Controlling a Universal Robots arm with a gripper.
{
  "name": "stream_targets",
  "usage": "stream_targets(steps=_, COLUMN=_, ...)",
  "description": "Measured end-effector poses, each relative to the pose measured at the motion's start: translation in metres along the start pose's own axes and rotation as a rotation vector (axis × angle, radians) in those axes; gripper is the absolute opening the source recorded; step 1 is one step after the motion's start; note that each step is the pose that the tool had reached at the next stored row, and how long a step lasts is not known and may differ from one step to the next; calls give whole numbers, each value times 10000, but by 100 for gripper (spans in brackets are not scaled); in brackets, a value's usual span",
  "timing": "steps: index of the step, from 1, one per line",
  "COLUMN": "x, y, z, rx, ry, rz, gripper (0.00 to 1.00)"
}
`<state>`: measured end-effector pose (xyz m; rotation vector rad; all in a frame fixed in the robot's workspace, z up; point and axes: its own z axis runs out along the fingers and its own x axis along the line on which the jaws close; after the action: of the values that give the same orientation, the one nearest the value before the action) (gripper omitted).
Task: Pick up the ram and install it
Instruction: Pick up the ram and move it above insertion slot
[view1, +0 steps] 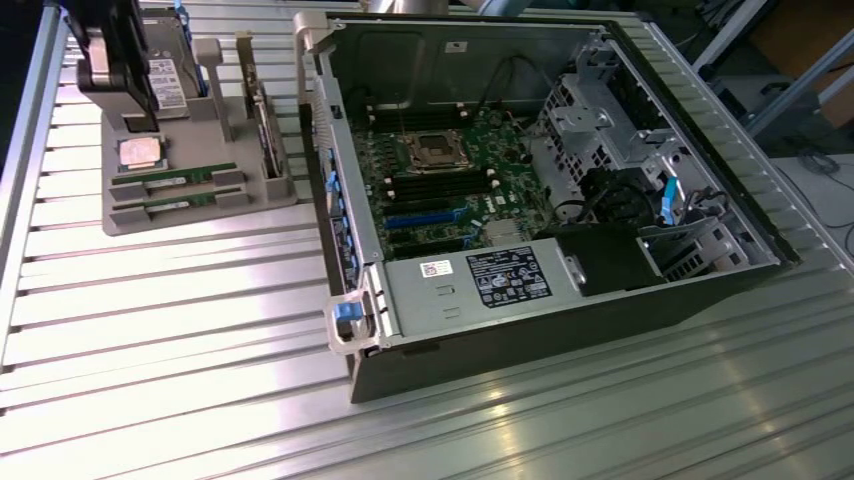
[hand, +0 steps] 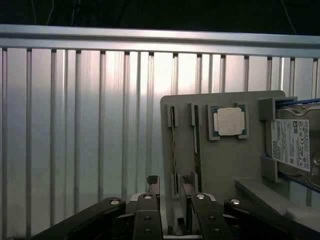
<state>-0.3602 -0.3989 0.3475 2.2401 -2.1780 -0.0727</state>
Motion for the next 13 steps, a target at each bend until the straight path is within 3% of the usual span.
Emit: stream_targets(steps=13, x=2, y=-3, z=69, rx=-1, ry=2, rz=-30, gripper=30)
